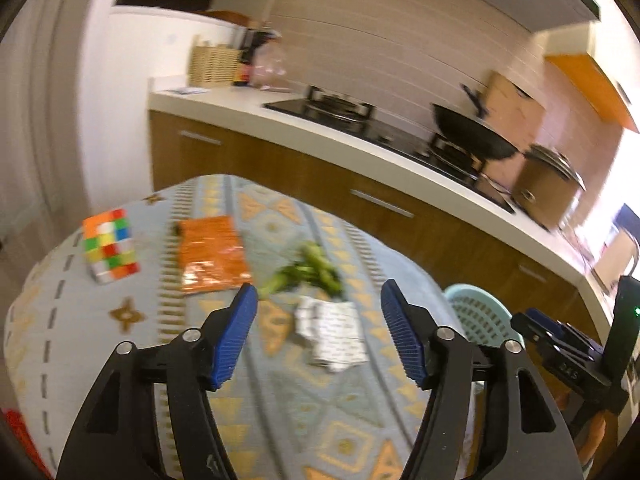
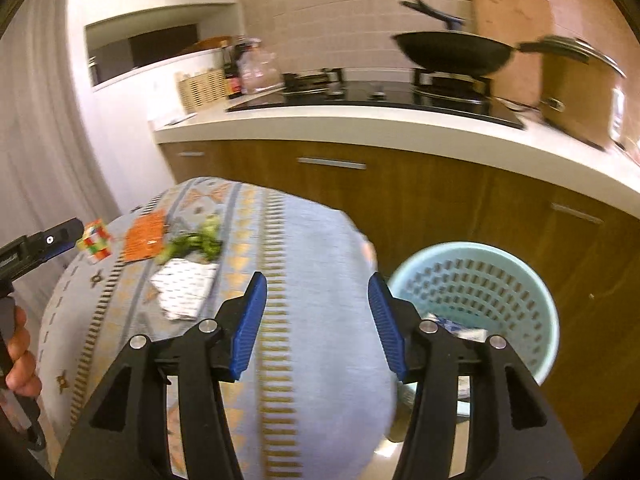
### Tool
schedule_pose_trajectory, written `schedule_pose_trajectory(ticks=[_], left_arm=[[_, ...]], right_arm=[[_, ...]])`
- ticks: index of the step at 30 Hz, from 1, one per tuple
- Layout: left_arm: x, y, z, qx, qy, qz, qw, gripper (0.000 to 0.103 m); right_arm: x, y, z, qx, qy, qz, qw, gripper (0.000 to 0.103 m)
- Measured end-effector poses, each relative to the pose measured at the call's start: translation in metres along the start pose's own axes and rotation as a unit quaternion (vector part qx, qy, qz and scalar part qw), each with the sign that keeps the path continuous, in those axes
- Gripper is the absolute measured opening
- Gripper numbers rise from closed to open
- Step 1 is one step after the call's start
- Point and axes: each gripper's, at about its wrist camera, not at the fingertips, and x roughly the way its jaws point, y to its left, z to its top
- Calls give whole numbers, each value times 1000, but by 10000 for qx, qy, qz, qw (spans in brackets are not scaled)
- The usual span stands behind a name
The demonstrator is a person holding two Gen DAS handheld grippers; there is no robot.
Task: Collect trash
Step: 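Grasp the orange plastic wrapper with the left tool while the right tool grasps a bok choy leaf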
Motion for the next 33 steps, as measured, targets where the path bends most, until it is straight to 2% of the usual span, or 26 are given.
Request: schedule_pose_trajectory(ticks=[5,8,10,13,16,22,25,26,27,28,29,30,33], left_arm=[[15,30,7,-19,258,173,9995,71],[39,41,8,8,447,323,9985,76],[58,49,10,-92,552,386,9977,76],[88,58,21,-155,623,571,9963,76],[114,69,30,-188,600,997,9930,83],[158,96,31,-436,962,1313,9857,83],[165,101,26,-415,958,1364,9851,82],[166,99,27,-369,960,1275,9865,79],[167,96,25,-266,1010,1189,9874,71],[169,93,23,-126,1010,1359,9855,68],[170,88,22,19,1014,1539,9829,56],[170,85,21,78,994,1593,9822,49],[170,79,19,182,945,1596,9825,42]], right_arm=[[26,42,15,-332,103,199,9992,49],[49,60,23,-428,197,327,9984,49],[68,69,29,-460,279,423,9977,49],[93,76,40,-479,388,539,9966,49],[120,82,52,-497,536,677,9950,49],[176,93,64,-562,933,922,9898,49],[200,102,61,-696,1136,1013,9859,49],[206,103,59,-729,1170,1019,9852,49],[213,105,56,-742,1193,1023,9848,49],[217,106,55,-738,1204,1035,9846,49],[221,107,53,-727,1213,1055,9843,49],[224,108,52,-715,1224,1069,9841,49],[230,108,48,-719,1263,1048,9838,49]])
